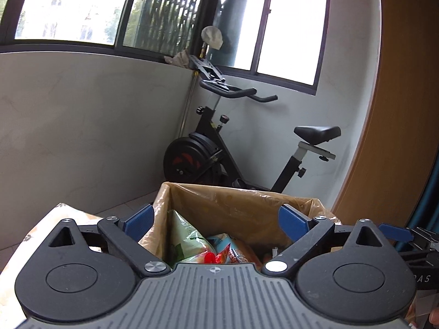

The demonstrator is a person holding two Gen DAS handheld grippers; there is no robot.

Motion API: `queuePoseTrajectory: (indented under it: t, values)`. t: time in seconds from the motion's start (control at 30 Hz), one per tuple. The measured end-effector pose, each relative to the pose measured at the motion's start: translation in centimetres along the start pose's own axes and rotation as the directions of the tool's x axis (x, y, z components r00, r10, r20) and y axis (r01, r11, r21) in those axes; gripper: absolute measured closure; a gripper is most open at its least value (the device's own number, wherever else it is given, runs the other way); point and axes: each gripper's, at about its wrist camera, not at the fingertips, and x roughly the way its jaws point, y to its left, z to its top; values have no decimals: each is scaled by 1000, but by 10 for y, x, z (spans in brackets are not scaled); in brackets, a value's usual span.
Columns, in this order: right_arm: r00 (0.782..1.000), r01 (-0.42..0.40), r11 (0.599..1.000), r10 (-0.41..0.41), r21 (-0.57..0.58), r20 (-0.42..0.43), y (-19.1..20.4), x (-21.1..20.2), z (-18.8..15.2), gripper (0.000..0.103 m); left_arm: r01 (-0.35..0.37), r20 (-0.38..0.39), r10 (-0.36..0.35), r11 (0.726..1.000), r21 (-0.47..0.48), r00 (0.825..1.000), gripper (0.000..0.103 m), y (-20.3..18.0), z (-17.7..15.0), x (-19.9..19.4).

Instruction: Organize snacks

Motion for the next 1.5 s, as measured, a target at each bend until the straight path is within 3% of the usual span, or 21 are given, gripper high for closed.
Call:
queuePoseTrajectory:
  t: [0.67,0.83,1.5]
  values:
    - [996,13,1000,-13,-1,86,25,-82,34,0,-17,80,9,996,91,997,5,-16,16,-76]
    - [995,18,1000,-18,3,93,25,-89,36,0,-62,118,47,990,123,992,5,-22,17,-82]
    - [996,16,1000,-16,0,89,24,-90,35,0,-87,145,68,988,129,987,5,-27,9,-83]
